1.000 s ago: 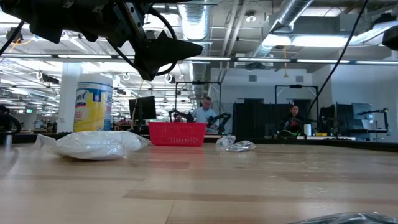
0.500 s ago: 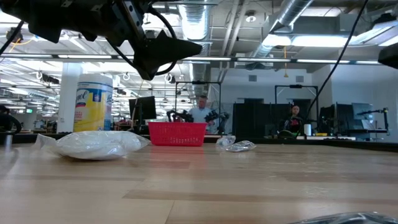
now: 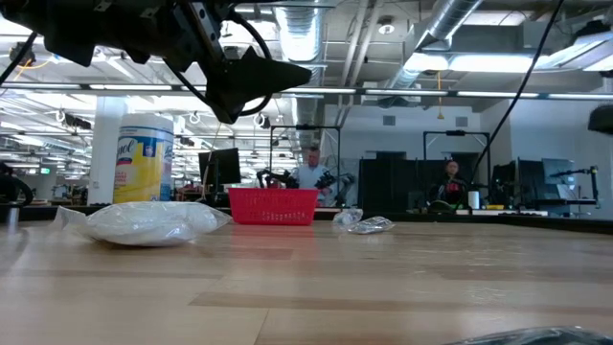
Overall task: Pick & Place Travel size toiletries
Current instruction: Put the nail cutter into the top red basket
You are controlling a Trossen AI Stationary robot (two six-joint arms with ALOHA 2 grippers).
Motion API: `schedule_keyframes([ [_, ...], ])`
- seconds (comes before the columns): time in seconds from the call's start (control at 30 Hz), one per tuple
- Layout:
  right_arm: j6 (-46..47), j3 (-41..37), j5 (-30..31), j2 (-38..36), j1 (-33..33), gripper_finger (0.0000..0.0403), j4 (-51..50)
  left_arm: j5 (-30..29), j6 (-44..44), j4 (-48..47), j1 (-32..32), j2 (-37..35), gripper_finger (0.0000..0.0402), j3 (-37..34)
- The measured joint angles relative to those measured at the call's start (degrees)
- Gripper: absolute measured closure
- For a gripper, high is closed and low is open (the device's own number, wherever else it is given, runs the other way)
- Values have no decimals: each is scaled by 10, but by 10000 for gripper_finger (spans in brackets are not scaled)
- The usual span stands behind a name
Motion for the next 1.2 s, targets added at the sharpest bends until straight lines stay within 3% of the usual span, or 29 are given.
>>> schedule_keyframes([
  [0.57, -5, 31, -24, 34, -34, 158, -44, -3, 0, 0, 1, 0, 82, 0],
  [1.2, -88, 30, -6, 35, -90, 159, -35, -2, 0, 0, 1, 0, 82, 0],
])
